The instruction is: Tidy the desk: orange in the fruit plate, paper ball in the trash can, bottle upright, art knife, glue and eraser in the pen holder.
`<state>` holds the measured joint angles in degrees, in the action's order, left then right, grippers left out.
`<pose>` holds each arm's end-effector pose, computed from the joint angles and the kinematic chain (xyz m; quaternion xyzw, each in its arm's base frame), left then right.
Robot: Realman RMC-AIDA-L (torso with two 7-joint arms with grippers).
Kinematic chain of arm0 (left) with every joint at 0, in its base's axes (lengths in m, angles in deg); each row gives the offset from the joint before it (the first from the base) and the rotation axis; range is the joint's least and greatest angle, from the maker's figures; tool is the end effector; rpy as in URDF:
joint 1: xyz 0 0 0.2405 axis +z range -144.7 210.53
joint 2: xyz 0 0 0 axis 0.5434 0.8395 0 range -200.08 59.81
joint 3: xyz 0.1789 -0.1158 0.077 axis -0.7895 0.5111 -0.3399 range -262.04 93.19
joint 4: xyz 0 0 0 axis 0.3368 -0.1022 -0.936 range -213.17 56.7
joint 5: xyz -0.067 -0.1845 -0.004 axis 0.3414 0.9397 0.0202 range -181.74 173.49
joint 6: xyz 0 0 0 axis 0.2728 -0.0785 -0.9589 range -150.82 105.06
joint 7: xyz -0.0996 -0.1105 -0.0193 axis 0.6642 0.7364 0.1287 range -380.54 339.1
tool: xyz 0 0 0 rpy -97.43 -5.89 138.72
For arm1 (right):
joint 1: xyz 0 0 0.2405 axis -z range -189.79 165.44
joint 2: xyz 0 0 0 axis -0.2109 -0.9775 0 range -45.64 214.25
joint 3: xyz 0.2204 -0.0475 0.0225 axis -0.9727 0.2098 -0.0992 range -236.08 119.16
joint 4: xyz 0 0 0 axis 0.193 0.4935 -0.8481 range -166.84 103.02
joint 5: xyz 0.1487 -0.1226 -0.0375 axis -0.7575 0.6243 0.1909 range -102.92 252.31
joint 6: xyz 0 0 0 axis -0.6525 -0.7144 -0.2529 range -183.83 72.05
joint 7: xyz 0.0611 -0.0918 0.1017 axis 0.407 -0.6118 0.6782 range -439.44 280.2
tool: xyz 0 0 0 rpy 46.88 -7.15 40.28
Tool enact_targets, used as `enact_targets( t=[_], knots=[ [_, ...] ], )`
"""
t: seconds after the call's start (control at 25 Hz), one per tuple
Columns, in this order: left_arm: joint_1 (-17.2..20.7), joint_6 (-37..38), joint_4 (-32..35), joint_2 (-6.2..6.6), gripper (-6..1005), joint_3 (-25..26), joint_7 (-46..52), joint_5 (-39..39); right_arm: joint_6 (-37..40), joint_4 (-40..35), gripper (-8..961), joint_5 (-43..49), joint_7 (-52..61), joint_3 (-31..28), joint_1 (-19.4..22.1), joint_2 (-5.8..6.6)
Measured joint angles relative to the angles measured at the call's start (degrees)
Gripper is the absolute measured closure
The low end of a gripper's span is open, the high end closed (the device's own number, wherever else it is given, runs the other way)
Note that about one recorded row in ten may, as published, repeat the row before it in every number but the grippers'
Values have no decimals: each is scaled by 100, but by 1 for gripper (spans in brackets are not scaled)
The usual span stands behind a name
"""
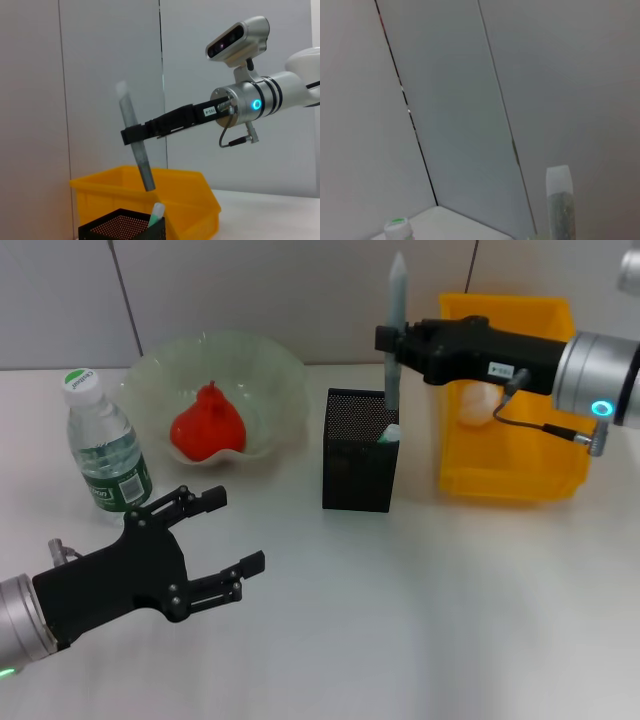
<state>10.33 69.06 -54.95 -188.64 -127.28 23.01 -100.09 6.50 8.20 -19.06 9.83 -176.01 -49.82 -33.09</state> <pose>-0.2485 0.2669 -0.0041 -0.9107 -0.0718 -0.3347 0.2313 0.1516 0.3938 0.0140 -0.8924 0.2326 0.3078 0.2340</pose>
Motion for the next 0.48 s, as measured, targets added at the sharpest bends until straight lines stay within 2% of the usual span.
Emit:
enact_targets(
  t=[0.48],
  knots=[
    [18, -8, -123, 5, 152, -38, -5, -37, -704, -493, 818, -254, -671, 198, -281, -168]
  ],
)
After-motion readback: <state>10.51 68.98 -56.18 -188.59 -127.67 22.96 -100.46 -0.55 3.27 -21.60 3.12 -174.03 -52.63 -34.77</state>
